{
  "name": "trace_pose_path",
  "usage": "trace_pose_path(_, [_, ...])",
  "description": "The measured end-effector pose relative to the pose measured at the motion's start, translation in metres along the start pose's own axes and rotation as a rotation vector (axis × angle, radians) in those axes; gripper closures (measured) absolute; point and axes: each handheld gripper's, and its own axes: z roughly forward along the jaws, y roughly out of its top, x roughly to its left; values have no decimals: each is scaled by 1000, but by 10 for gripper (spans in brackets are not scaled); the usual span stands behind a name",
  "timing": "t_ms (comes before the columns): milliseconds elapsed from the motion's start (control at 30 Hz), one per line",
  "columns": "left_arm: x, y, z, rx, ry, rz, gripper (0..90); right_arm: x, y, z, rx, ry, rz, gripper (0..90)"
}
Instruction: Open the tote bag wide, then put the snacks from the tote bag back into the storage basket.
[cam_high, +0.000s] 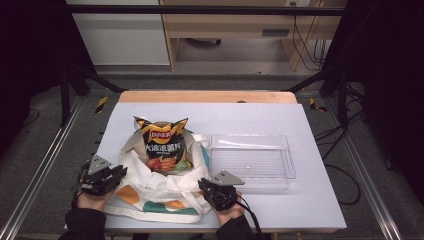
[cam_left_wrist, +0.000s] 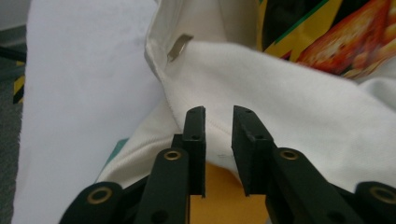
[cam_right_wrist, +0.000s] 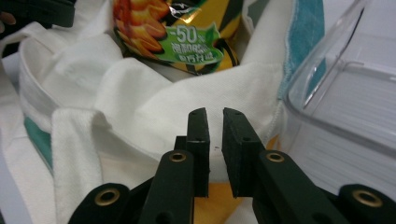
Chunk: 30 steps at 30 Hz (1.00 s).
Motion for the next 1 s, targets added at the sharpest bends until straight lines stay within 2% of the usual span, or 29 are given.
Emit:
trace_pose_path(67, [-1, 4, -6, -39, -3, -6, 701, 1, 5, -3, -19, 15, -10, 783])
trace_pose_path(300, [-4, 14, -18, -121, -24, -30, 590, 0, 23, -12, -87, 42, -17, 690])
trace_pose_path(567, [-11, 24, -22, -152, -38, -36, 453, -2, 48, -21, -147, 38, -36, 556])
trace_pose_path(667, [-13, 28, -22, -161, -40, -32, 432, -3, 60, -24, -169, 40, -32, 509])
trace_pose_path(1000, [-14, 50, -31, -217, -52, -30, 407, -6, 91, -25, -188, 31, -52, 455])
